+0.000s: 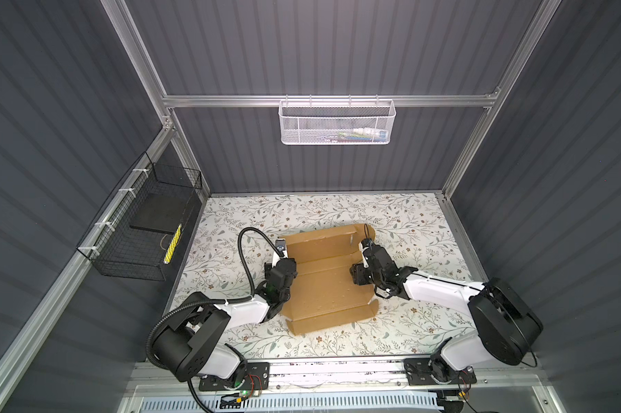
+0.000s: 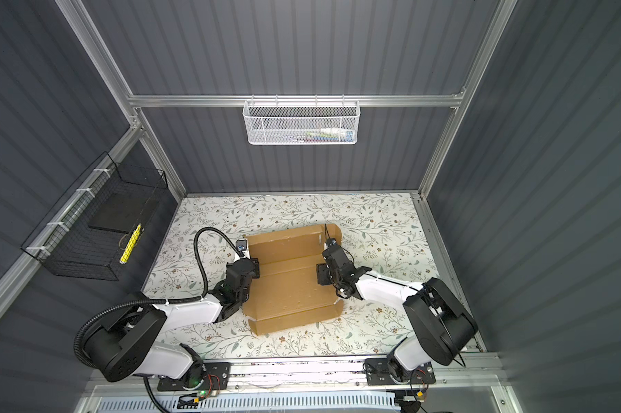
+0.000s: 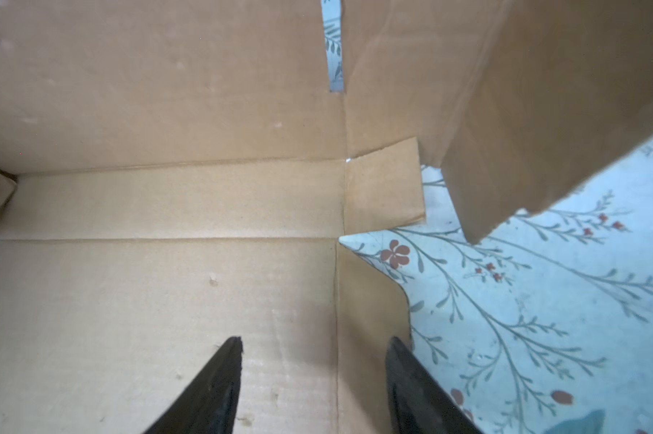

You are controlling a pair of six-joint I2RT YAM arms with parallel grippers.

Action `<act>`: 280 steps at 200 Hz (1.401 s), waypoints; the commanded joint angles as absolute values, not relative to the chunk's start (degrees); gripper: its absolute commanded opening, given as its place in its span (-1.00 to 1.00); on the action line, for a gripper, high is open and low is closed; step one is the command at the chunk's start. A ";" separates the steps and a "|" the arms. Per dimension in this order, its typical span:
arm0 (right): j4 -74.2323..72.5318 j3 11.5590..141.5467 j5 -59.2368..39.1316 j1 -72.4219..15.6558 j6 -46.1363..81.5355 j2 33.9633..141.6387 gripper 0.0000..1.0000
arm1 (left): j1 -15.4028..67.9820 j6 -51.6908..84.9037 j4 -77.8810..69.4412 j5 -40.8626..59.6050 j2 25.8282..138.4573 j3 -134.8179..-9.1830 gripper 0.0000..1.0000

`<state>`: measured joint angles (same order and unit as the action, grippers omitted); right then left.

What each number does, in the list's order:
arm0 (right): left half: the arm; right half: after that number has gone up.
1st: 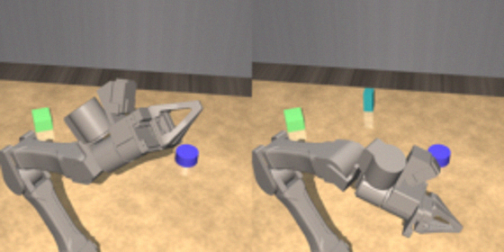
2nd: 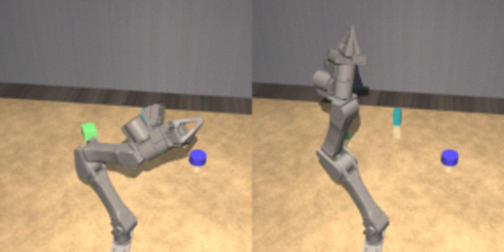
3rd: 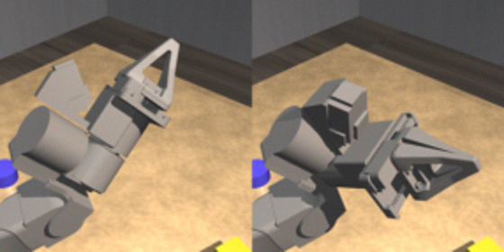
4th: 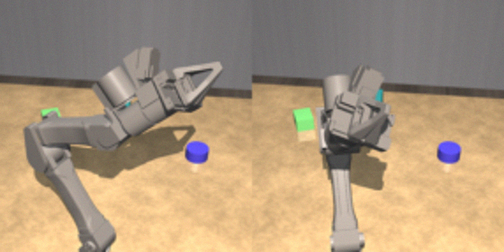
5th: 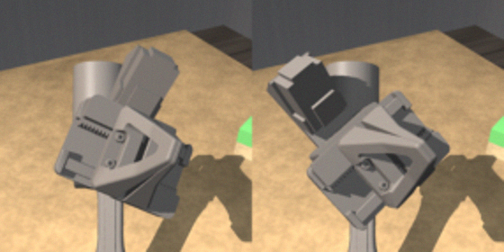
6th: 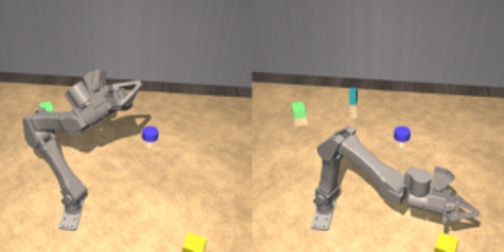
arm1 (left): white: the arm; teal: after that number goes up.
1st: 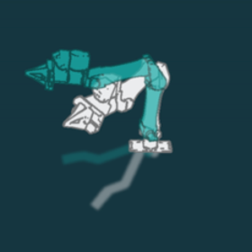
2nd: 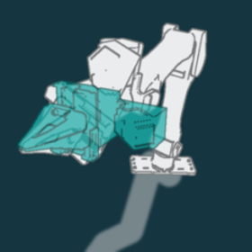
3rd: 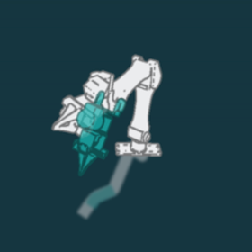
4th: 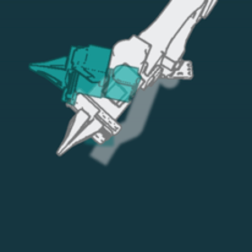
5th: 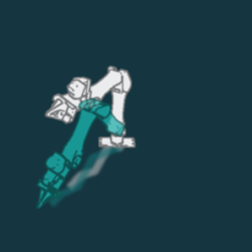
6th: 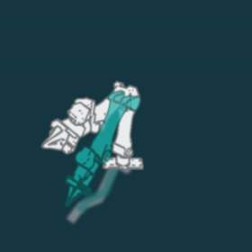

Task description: Fold the paper box

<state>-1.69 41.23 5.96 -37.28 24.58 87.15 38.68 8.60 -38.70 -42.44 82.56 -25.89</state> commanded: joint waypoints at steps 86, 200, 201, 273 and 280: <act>-2.94 38.89 0.37 -35.03 29.19 94.47 0.24 | 38.96 7.03 -38.01 -42.80 80.97 -27.11 -1.00; 7.80 42.20 4.97 -27.23 23.19 74.70 0.08 | 38.94 6.86 -37.27 -42.97 81.84 -27.79 -1.00; 7.86 42.24 4.94 -27.11 23.15 74.66 0.08 | 38.94 6.86 -37.27 -42.97 81.83 -27.78 -1.00; 7.91 51.36 1.18 -22.51 19.91 81.97 0.03 | 38.94 7.49 -37.49 -42.86 81.75 -27.33 -1.00; 7.48 52.03 0.87 -22.38 19.82 82.93 0.03 | 38.94 7.47 -37.44 -42.90 81.76 -27.33 -1.00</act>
<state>7.29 49.25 2.70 -22.90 21.37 80.01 38.68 7.97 -38.06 -42.46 81.97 -26.30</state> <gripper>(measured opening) 0.516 0.066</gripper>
